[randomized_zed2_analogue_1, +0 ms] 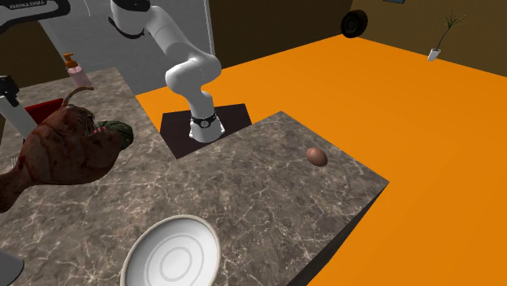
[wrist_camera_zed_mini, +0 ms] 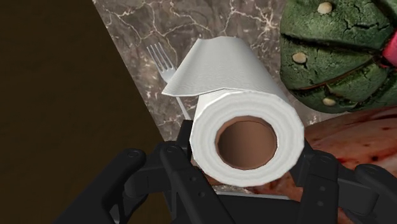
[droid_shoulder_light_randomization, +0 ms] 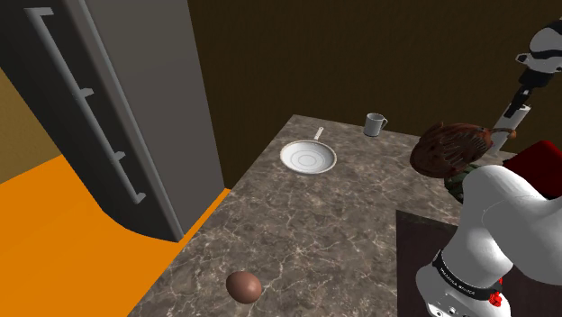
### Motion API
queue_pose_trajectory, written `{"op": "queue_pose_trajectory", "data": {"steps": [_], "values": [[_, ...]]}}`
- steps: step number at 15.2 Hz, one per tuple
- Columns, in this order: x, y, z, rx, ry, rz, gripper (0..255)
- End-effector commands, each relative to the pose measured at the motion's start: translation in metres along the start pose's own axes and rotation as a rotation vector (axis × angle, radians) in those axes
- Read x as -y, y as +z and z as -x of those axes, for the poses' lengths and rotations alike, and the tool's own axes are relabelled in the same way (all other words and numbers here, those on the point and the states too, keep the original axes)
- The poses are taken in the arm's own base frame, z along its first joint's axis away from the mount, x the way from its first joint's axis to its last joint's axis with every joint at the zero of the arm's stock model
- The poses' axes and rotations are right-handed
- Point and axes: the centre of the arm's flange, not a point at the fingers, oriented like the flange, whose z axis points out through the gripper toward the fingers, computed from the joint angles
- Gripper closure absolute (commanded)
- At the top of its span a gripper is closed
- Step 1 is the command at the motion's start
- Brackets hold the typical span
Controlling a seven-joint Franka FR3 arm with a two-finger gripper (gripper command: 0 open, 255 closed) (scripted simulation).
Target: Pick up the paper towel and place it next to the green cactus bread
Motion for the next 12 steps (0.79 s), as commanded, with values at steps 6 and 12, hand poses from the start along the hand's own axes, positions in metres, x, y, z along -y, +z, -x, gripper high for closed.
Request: {"op": "queue_pose_trajectory", "data": {"steps": [6,12], "values": [[0.002,0.037,0.003,0.000,0.000,0.000,255],[0.004,0.068,0.004,0.000,0.000,0.000,255]]}}
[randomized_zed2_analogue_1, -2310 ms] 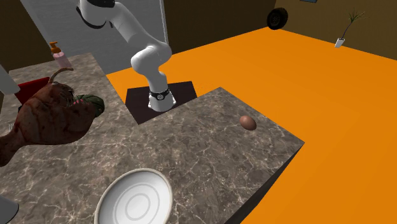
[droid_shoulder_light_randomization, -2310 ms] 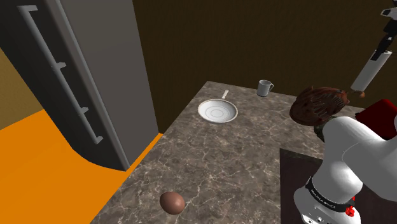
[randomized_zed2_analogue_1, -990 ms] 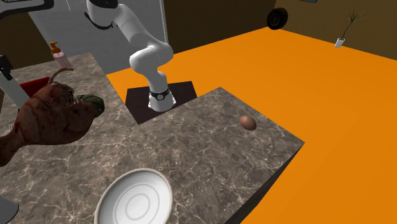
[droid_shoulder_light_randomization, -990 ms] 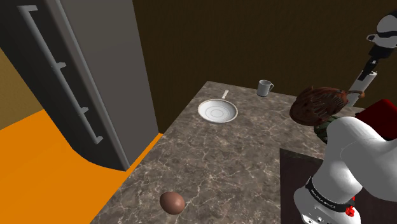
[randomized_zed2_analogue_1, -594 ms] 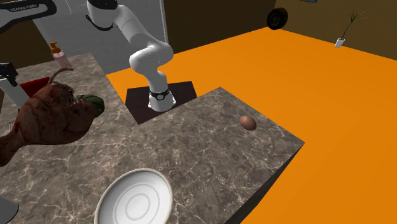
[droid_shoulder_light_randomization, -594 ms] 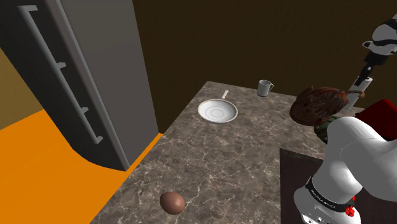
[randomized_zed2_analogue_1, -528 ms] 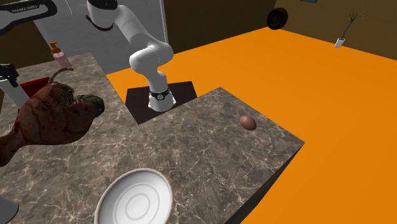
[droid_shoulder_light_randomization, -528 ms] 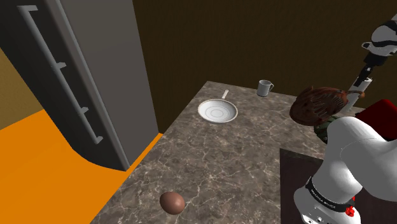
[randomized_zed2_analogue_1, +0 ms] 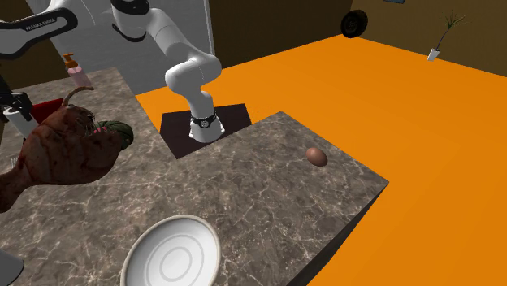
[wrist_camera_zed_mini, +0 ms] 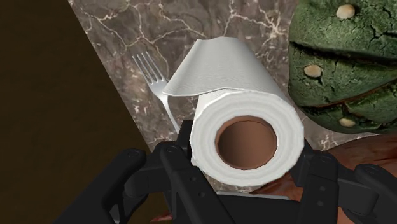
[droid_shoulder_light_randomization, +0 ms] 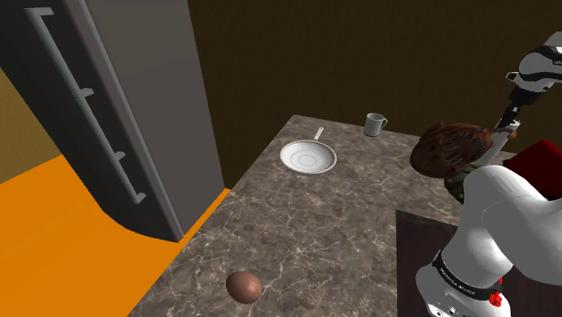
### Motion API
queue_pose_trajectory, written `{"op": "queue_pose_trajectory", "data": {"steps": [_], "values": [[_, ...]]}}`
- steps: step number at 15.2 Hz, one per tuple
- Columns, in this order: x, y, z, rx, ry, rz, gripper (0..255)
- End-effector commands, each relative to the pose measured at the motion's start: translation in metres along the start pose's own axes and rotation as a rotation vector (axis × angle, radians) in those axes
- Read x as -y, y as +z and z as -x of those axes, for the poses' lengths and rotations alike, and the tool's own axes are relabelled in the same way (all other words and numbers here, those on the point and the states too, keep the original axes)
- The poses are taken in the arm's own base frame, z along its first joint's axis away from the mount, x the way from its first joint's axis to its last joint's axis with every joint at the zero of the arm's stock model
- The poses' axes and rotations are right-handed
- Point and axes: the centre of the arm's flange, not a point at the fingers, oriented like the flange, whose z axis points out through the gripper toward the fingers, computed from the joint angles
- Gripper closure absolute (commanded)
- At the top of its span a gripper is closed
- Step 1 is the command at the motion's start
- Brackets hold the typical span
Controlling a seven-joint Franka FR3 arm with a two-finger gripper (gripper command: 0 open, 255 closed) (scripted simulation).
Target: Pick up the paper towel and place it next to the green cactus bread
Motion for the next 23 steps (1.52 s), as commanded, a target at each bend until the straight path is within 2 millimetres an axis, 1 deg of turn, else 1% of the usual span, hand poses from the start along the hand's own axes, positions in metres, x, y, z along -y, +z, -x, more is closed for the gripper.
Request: {"op": "queue_pose_trajectory", "data": {"steps": [1,7,8,13,16,17,23], "values": [[0.001,0.005,-0.001,0.000,0.000,0.000,255],[0.001,0.005,-0.001,0.000,0.000,0.000,255],[0.001,0.005,-0.001,0.000,0.000,0.000,0],[0.001,0.005,-0.001,0.000,0.000,0.000,0],[0.001,-0.034,-0.001,0.000,0.000,0.000,0],[0.001,-0.045,-0.001,0.000,0.000,0.000,0],[0.001,-0.045,-0.001,0.000,0.000,0.000,0]]}}
